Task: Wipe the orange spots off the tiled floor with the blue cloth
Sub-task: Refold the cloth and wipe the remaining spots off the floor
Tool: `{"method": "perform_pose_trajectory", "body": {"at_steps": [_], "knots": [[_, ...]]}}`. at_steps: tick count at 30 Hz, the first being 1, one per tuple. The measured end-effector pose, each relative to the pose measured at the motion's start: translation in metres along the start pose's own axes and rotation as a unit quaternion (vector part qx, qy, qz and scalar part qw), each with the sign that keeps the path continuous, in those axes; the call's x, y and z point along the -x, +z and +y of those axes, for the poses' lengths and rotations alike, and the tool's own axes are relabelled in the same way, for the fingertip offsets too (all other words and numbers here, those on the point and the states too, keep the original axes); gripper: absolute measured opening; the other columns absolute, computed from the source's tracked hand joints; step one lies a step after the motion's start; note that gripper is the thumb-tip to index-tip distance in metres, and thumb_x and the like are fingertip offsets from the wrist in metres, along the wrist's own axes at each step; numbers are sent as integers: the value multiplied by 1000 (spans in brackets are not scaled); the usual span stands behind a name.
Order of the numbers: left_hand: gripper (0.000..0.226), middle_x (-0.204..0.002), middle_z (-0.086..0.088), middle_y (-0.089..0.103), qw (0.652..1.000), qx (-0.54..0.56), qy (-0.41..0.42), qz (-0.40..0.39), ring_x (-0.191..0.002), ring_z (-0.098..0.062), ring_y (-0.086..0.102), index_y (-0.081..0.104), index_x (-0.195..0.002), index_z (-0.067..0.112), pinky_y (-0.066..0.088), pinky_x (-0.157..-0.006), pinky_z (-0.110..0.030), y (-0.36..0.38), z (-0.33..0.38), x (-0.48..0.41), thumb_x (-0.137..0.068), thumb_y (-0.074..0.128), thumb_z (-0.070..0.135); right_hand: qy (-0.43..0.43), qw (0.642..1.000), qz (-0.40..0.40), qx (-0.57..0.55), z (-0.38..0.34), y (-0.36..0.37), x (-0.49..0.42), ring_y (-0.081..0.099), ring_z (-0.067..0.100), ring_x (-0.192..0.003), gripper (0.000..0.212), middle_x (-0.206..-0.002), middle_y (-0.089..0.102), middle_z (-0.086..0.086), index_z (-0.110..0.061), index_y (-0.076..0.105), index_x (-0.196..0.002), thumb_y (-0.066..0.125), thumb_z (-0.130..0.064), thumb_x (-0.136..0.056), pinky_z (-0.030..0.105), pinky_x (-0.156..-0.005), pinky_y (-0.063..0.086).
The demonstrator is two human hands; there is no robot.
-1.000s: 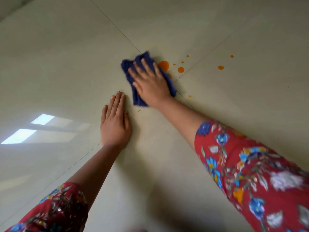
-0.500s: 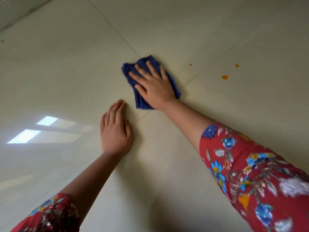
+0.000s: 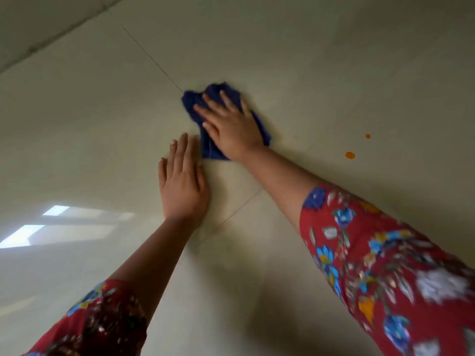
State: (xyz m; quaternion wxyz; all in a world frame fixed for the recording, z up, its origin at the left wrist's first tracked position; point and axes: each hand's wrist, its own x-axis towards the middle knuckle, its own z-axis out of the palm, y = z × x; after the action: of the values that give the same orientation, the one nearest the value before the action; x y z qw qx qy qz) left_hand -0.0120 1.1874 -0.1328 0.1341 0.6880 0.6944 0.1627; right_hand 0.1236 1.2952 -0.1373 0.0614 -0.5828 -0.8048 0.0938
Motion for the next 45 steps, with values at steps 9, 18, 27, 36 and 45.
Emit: {"method": "perform_pose_trajectory", "body": {"at_steps": [9,18,27,36,45], "knots": [[57,-163,10,8,999,-37,-5,-39,-150,-9,1,17,-154,28,5,-121,-41,2,-1,-3,-97,26,32,230,971,66,13,9,-1,55,21,28,-147,54,-158,28,-2,-29,32,-150,22,-42,-98,50,-115,16],[59,-162,6,15,998,-45,-19,-46,-150,-10,4,20,-154,23,7,-121,-43,2,3,-5,-96,23,33,0,1000,-20,3,-15,-4,-58,11,14,-149,45,-158,20,-20,-44,27,-148,26,-43,-104,44,-119,6],[59,-162,11,9,998,-41,-7,-46,-150,-10,1,17,-154,25,7,-120,-44,1,2,-5,-96,24,32,326,945,17,-15,114,-39,-85,2,25,-150,50,-162,9,-11,-42,17,-151,22,-47,-102,58,-116,-3],[62,-163,7,7,996,-49,6,-69,-150,-13,-2,14,-155,24,1,-120,-46,-2,4,-4,-97,25,43,65,998,5,10,89,-28,62,27,24,-145,49,-154,36,-10,-36,39,-146,26,-45,-100,47,-113,22],[55,-158,5,26,990,-42,118,-63,-149,-16,17,35,-149,23,12,-120,-44,-3,5,-1,-98,29,40,176,984,26,33,78,-24,113,16,26,-148,52,-160,24,-8,-36,30,-150,23,-44,-99,51,-116,15]]}}
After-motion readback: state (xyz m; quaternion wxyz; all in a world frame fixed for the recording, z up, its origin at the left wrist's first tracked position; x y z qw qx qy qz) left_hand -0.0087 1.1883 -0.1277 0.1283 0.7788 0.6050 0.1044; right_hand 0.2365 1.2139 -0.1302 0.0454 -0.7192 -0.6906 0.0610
